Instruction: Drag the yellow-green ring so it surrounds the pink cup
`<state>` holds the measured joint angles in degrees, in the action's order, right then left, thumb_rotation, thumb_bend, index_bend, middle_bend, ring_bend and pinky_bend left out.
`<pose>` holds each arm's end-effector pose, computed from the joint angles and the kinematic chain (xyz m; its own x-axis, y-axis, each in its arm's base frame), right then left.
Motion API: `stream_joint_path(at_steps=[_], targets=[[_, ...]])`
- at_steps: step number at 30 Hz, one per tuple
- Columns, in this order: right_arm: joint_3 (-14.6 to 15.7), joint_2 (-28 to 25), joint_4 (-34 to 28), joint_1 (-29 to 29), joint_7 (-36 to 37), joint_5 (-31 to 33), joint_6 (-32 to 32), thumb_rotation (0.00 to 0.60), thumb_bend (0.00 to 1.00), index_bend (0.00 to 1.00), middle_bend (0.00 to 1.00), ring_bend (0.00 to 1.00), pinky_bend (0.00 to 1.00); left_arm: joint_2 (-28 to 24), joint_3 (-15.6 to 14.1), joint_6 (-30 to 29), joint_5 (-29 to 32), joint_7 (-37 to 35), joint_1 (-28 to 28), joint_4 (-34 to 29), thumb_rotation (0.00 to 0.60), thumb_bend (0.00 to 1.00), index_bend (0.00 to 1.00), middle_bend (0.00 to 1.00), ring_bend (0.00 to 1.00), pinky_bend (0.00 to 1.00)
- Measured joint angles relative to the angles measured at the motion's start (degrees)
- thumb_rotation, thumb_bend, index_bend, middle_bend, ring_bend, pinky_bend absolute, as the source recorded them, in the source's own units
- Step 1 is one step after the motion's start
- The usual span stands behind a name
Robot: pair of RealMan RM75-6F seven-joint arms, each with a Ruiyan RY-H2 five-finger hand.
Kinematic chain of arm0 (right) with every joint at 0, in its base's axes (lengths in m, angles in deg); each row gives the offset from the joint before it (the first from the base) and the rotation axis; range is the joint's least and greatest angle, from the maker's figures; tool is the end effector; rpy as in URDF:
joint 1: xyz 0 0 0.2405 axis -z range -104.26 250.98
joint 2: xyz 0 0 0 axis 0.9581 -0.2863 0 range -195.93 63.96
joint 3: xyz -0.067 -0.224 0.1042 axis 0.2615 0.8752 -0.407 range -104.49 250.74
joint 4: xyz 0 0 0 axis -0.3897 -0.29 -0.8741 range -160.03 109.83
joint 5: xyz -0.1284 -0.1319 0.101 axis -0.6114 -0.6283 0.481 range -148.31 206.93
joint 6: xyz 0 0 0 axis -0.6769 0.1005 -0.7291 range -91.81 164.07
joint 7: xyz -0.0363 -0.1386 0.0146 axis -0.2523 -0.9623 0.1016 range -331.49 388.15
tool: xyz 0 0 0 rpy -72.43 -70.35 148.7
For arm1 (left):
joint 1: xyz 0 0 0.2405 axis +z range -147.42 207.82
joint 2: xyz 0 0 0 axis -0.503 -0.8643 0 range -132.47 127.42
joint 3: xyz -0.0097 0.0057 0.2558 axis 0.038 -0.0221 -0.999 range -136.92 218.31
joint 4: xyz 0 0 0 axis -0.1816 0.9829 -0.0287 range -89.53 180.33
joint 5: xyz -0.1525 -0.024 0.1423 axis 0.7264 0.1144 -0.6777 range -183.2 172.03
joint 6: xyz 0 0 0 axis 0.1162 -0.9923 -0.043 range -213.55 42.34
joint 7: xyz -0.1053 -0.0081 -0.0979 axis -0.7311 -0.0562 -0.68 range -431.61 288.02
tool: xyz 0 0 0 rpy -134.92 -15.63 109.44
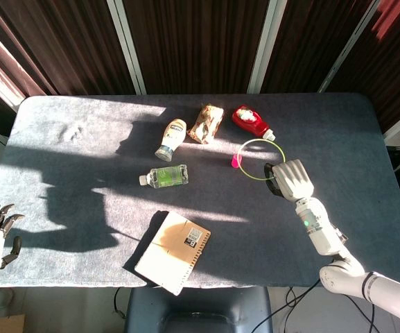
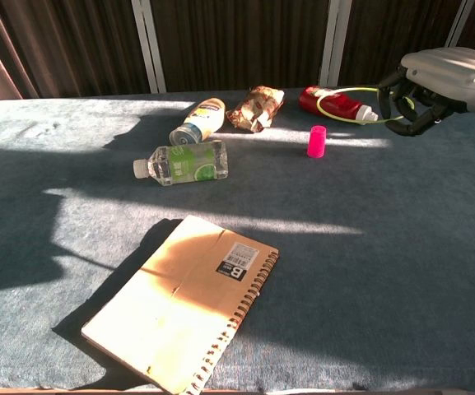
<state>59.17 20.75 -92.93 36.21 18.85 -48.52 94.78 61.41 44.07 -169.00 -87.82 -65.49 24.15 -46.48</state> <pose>-0.2108 -0.3829 0.0454 0.5350 -0.0178 0.8447 -0.8066 -0.3083 0.5043 -0.3184 0.1895 0.1622 0.4969 0.0174 0.8676 0.8669 0.0350 -0.4972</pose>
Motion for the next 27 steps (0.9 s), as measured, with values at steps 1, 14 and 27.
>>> stream_joint_path(at_steps=[1,14,27], targets=[[-0.3,1.0,1.3,-0.9,0.2,0.1,-0.5,0.600,0.63,0.88,0.86,1.00,0.96,0.0,0.0,0.0,-0.1,0.0,0.0,0.0,0.600,0.53,0.29,0.12,0.05,0.23],[-1.9,11.5,14.8,-9.0,4.5,1.5,-5.7,0.600,0.63,0.89,0.86,1.00,0.96,-0.2,-0.3,-0.5,-0.8,-0.7,0.2,0.0,0.600,0.52,0.29,0.12,0.05,0.23],[-1.4,17.6,24.2,-12.3,6.5,2.5,-8.6,0.600,0.62,0.89,0.86,1.00,0.96,-0.5,-0.5,-0.7,-1.3,-0.9,0.4,-0.1,0.600,0.52,0.29,0.12,0.05,0.23]])
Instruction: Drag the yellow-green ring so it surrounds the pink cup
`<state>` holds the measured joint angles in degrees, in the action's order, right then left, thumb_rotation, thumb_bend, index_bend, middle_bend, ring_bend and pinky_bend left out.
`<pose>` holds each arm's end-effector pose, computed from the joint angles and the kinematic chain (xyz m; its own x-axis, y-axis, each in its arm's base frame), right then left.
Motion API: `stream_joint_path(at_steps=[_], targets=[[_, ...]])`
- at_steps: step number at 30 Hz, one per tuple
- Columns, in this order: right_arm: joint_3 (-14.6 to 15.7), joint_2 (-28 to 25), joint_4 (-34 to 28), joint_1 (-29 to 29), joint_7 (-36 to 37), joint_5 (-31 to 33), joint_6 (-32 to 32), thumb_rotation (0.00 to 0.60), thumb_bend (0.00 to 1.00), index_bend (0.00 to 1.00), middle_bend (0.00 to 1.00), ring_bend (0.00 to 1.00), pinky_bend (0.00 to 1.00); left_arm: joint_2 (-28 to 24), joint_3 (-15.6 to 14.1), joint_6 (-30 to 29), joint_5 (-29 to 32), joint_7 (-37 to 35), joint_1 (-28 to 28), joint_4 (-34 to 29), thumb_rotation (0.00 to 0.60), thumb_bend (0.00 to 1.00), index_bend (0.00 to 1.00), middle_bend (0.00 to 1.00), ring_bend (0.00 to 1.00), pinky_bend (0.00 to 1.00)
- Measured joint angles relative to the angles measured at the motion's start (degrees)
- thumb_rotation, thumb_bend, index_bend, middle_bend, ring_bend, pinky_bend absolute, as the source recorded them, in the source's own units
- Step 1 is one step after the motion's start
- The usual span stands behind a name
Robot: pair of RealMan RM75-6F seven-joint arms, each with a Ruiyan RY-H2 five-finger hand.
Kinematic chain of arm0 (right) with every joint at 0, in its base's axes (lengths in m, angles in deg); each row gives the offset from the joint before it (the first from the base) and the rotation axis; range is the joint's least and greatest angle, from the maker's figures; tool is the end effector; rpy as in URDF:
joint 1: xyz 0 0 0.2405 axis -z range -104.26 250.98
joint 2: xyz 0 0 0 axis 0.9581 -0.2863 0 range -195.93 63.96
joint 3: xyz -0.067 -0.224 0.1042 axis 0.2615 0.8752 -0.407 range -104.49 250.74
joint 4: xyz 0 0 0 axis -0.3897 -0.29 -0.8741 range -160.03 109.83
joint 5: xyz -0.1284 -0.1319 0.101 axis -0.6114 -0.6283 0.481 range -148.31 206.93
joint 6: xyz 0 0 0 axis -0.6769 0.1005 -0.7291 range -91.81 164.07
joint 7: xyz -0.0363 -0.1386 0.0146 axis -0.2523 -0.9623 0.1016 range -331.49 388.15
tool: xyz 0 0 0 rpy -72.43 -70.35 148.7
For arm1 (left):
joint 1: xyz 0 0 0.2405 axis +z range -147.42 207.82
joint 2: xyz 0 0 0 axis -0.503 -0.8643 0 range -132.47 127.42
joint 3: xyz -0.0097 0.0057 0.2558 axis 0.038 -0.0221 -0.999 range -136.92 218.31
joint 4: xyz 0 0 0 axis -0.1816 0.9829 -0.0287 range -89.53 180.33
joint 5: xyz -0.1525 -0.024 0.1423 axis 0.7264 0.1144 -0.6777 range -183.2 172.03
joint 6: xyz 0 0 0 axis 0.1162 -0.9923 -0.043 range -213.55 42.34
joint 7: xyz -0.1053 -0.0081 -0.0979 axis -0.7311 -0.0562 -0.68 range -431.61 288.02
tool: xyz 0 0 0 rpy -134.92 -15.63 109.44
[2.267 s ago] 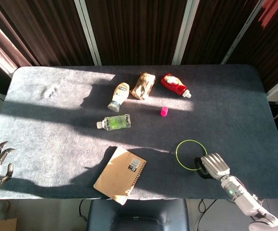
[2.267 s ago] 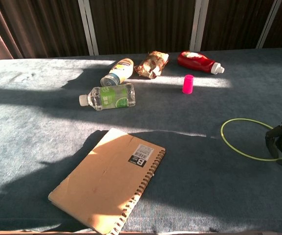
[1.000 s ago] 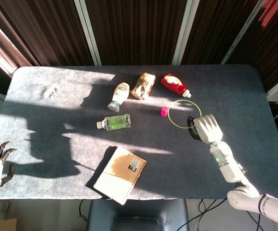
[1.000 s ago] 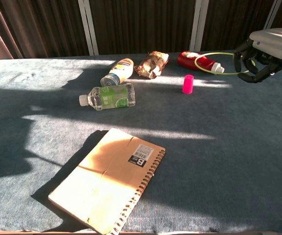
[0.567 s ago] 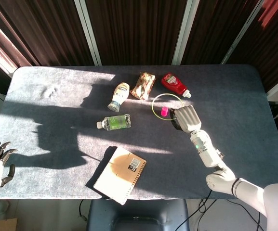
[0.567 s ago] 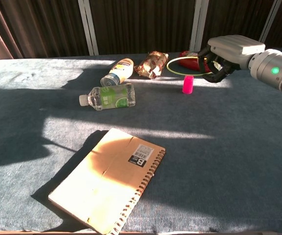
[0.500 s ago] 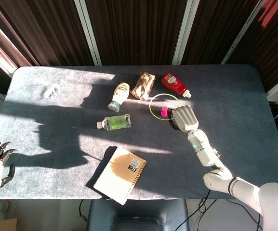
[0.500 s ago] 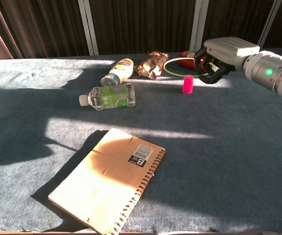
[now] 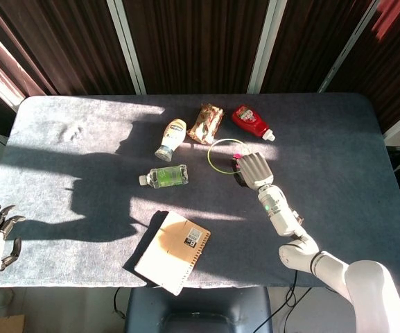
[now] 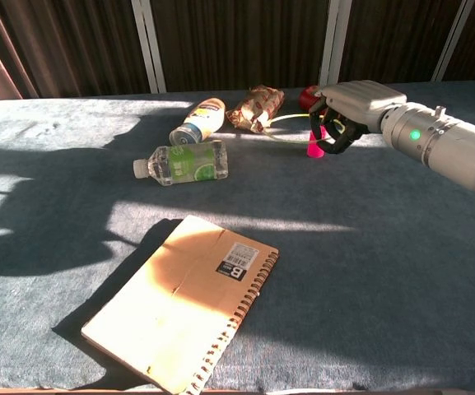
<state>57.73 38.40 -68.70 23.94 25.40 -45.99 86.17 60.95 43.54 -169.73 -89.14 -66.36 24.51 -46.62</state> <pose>-0.1707 -0.4342 -0.0307 0.5188 -0.0842 0.8508 -0.8201 -0.3300 0.4674 -0.3168 0.1857 0.1637 0.4918 0.0138 0.8706 0.8704 0.0188 -0.4920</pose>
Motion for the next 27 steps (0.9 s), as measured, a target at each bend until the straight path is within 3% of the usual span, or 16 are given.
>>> stream_joint_path(at_steps=[12,14,18,20,27], targets=[[1.7,4.3,7.9,-1.3,4.7,-0.5,-1.9,0.600,0.63,0.88,0.86,1.00,0.96,-0.2,-0.2,-0.2,-0.3,-0.1,0.2,-0.1,0.600,0.52,0.29,0.12,0.05,0.23],[2.0,4.7,8.8,-1.3,5.4,-1.0,-1.4,0.600,0.58,0.82,0.86,1.00,0.96,-0.2,-0.2,-0.3,-0.3,-0.1,0.2,-0.1,0.600,0.52,0.29,0.12,0.05,0.23],[2.7,5.1,9.9,-1.4,7.2,-2.0,-0.6,0.600,0.30,0.60,0.86,1.00,0.96,-0.2,-0.2,-0.2,-0.3,-0.1,0.2,-0.1,0.600,0.52,0.29,0.12,0.05,0.23],[2.8,5.0,9.9,-1.3,7.8,-2.3,-0.2,0.600,0.22,0.51,0.86,1.00,0.96,-0.3,-0.3,-0.2,-0.5,-0.1,0.2,-0.2,0.600,0.52,0.29,0.12,0.05,0.23],[2.5,4.1,8.4,-0.9,7.2,-1.5,-0.3,0.600,0.08,0.31,0.86,1.00,0.96,-0.4,-0.2,-0.4,-0.3,-0.2,0.4,-0.2,0.600,0.52,0.29,0.12,0.05,0.23]])
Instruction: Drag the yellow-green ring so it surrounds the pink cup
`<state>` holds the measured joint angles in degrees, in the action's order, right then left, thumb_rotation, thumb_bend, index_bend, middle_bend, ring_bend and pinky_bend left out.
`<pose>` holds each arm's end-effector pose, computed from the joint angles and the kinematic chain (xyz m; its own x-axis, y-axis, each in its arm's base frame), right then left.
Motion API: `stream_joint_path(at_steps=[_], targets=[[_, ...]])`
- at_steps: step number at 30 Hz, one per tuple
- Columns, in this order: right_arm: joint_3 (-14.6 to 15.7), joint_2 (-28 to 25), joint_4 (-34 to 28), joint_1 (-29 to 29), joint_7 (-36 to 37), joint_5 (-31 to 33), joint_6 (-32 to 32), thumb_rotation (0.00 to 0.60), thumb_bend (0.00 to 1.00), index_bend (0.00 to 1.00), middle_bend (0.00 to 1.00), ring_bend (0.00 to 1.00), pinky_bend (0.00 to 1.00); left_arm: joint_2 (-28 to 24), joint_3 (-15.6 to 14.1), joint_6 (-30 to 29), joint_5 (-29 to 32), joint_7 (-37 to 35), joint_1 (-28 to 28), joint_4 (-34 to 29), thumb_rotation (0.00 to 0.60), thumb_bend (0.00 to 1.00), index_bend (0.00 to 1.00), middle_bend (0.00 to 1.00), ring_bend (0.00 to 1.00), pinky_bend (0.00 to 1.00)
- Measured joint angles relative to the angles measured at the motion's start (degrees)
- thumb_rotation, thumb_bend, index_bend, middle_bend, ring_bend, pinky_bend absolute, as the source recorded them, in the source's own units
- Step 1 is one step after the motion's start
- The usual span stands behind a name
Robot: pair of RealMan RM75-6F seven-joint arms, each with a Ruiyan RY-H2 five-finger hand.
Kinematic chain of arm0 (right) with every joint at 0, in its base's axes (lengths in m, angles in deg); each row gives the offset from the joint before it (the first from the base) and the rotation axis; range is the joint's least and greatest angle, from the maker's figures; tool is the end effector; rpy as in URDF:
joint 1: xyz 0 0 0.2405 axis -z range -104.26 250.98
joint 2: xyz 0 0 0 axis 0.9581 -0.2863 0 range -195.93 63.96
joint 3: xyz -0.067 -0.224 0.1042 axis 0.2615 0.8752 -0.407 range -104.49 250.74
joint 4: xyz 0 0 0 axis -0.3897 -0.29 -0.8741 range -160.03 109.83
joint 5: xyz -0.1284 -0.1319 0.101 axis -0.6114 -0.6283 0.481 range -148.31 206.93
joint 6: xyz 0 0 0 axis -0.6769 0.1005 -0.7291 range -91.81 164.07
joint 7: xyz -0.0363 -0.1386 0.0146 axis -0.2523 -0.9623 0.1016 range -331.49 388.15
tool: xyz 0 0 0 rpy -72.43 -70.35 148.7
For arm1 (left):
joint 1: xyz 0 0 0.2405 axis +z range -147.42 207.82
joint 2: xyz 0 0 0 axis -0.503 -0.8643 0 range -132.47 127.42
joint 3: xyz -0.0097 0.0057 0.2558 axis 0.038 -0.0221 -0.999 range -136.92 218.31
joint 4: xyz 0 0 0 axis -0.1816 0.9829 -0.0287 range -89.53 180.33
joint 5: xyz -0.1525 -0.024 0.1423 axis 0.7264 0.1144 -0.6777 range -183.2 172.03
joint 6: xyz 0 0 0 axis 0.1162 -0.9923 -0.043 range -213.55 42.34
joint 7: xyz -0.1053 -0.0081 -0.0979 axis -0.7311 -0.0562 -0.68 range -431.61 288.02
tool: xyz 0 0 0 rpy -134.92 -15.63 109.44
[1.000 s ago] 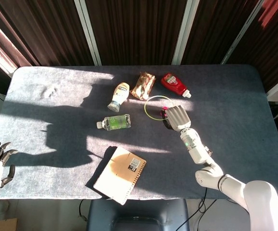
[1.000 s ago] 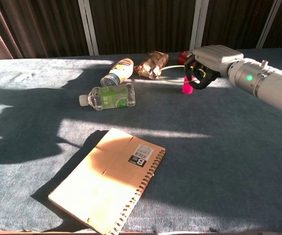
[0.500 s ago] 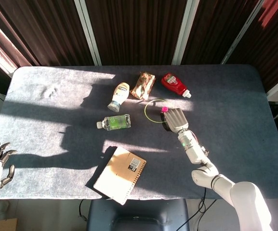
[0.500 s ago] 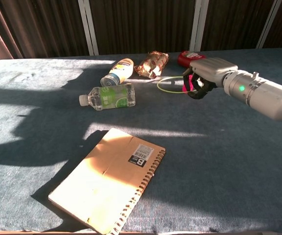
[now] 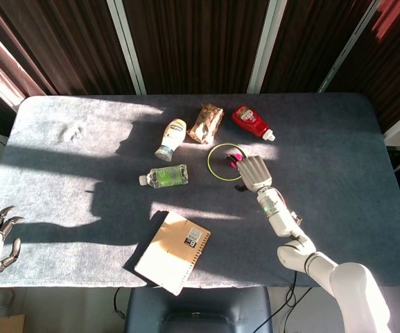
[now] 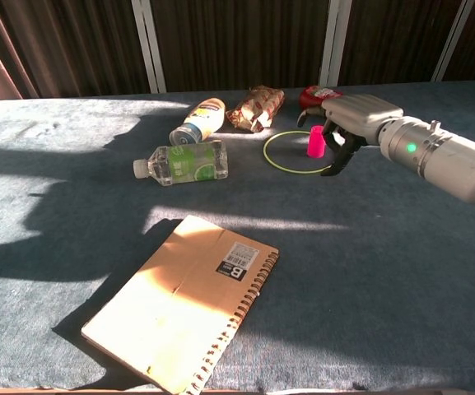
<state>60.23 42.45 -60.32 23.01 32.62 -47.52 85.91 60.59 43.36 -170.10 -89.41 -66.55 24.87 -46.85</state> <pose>-0.1812 -0.4361 -0.0432 0.5024 -0.1093 0.8577 -0.8337 -0.3243 0.4470 -0.3169 0.1831 0.1655 0.4916 0.0129 0.8707 0.8705 0.0200 -0.4917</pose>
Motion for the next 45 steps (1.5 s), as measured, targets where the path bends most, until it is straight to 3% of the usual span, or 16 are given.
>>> stream_joint_path(at_steps=[5,11,16,19,22,26,30,37,45], targets=[[-0.4,-1.2,-3.1,0.5,-0.3,0.3,0.9,0.600,0.05,0.27,0.86,1.00,0.96,0.0,0.0,0.2,0.0,0.0,-0.1,0.1,0.600,0.52,0.29,0.12,0.05,0.23],[-0.7,-4.4,-11.1,2.2,-1.2,-0.8,7.4,0.600,0.05,0.29,0.84,0.94,0.92,0.0,-0.1,0.1,-0.1,-0.1,0.0,0.1,0.600,0.52,0.29,0.12,0.05,0.23],[0.0,-10.9,-22.0,5.3,-6.2,-2.6,13.5,0.600,0.05,0.36,0.60,0.64,0.70,-0.1,-0.1,0.1,-0.1,0.0,0.0,0.1,0.600,0.52,0.29,0.12,0.06,0.23],[0.4,-16.2,-30.7,8.0,-10.4,-2.0,15.3,0.600,0.05,0.38,0.45,0.39,0.47,0.0,0.0,0.2,0.2,0.4,0.1,0.0,0.600,0.52,0.29,0.12,0.05,0.23],[1.1,-22.8,-40.7,11.3,-15.1,-0.5,16.9,0.600,0.05,0.32,0.29,0.17,0.23,0.2,0.0,0.2,0.4,1.0,0.0,-0.1,0.600,0.52,0.29,0.12,0.05,0.23],[2.7,-32.5,-53.2,17.0,-21.5,1.6,20.2,0.600,0.05,0.18,0.15,0.05,0.20,0.4,0.1,0.9,0.8,1.4,-0.3,0.1,0.600,0.52,0.29,0.12,0.05,0.23],[5.7,-40.2,-61.8,24.6,-26.6,2.4,27.0,0.600,0.05,0.10,0.13,0.03,0.20,0.6,0.4,2.1,1.5,1.3,-0.9,0.4,0.600,0.52,0.29,0.12,0.05,0.23],[10.2,-41.4,-61.0,34.5,-26.2,-0.8,37.7,0.600,0.05,0.09,0.13,0.03,0.20,0.7,0.3,2.2,1.1,0.9,-1.1,0.8,0.600,0.52,0.30,0.12,0.05,0.23],[11.9,-35.8,-48.3,39.0,-23.0,-4.6,42.4,0.600,0.05,0.09,0.13,0.03,0.20,0.9,0.3,2.3,1.3,1.5,-1.2,0.9,0.600,0.52,0.29,0.12,0.05,0.23]])
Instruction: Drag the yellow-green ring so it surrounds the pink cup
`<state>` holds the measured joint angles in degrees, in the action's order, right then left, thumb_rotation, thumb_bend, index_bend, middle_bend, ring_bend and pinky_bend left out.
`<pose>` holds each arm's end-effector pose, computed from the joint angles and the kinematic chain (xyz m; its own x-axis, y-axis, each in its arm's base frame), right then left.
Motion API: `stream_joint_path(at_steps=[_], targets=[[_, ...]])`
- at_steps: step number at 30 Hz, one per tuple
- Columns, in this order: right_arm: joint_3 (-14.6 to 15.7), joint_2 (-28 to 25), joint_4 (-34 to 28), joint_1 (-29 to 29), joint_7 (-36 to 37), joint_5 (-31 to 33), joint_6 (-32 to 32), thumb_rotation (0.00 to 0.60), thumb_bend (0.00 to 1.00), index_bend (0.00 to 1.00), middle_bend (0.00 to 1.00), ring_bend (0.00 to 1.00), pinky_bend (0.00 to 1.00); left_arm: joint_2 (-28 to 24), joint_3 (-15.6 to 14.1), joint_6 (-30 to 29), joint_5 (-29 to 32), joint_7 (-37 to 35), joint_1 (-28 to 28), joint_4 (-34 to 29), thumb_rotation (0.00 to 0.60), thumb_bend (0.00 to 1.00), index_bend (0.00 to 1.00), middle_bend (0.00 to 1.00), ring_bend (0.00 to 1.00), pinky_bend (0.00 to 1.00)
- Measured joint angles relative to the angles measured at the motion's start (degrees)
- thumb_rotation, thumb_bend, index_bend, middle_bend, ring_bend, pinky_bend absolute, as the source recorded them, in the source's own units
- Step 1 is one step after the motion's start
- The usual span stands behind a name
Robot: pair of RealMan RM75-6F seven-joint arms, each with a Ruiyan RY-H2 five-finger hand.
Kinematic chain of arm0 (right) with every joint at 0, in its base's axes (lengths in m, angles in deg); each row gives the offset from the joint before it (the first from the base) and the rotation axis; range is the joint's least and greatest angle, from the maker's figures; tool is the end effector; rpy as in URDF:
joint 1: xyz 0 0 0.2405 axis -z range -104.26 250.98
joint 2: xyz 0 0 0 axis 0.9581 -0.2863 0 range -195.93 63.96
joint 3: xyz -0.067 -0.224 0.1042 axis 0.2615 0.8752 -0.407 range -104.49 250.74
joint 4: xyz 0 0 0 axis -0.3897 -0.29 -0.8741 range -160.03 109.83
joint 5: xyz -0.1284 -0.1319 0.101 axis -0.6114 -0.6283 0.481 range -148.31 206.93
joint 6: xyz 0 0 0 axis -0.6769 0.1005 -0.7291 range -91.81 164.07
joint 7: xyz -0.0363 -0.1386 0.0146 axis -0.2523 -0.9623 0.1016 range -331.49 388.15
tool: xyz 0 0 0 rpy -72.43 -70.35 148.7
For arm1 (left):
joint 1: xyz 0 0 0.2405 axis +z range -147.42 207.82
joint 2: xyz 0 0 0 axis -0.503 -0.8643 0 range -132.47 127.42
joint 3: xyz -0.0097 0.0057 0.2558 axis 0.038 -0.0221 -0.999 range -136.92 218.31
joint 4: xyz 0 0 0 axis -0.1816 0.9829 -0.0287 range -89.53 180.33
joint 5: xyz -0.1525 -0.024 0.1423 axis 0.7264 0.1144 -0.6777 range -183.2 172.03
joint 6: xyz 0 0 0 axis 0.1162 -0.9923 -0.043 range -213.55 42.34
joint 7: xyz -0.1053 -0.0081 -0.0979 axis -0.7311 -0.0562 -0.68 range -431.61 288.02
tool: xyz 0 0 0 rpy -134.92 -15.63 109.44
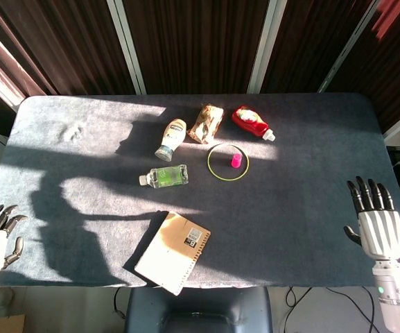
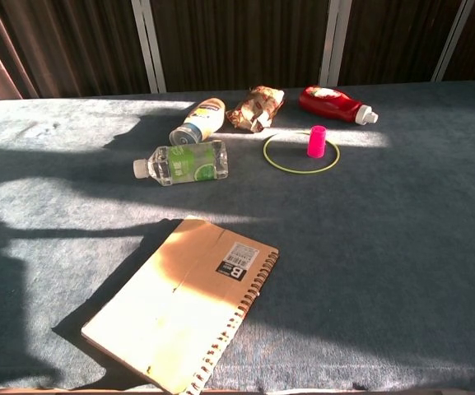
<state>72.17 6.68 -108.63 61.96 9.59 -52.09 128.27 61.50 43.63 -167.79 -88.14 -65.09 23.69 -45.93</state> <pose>-0.3103 -0.2111 0.1406 0.6638 0.1359 0.7355 -0.7436 0.0139 0.6685 -0.3199 0.1906 0.1586 0.5104 0.0408 0.8590 0.8591 0.0204 -0.5114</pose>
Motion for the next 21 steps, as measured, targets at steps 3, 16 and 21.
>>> stream_joint_path(at_steps=[3,16,21], targets=[[-0.3,1.6,2.5,1.0,2.4,-0.9,0.9,0.600,0.05,0.09,0.13,0.03,0.20,0.0,-0.1,-0.2,0.0,0.1,0.1,-0.1,0.600,0.52,0.29,0.12,0.05,0.23],[-1.4,1.2,1.7,1.8,6.5,-0.8,-3.8,0.600,0.05,0.09,0.13,0.03,0.20,-0.2,-0.2,-0.2,0.2,0.6,0.3,-0.7,0.600,0.53,0.30,0.12,0.05,0.23],[-2.0,1.0,1.6,2.1,6.5,-0.9,-4.5,0.600,0.05,0.09,0.13,0.03,0.20,-0.2,-0.3,-0.3,0.1,0.8,0.3,-0.8,0.600,0.52,0.29,0.12,0.05,0.23]])
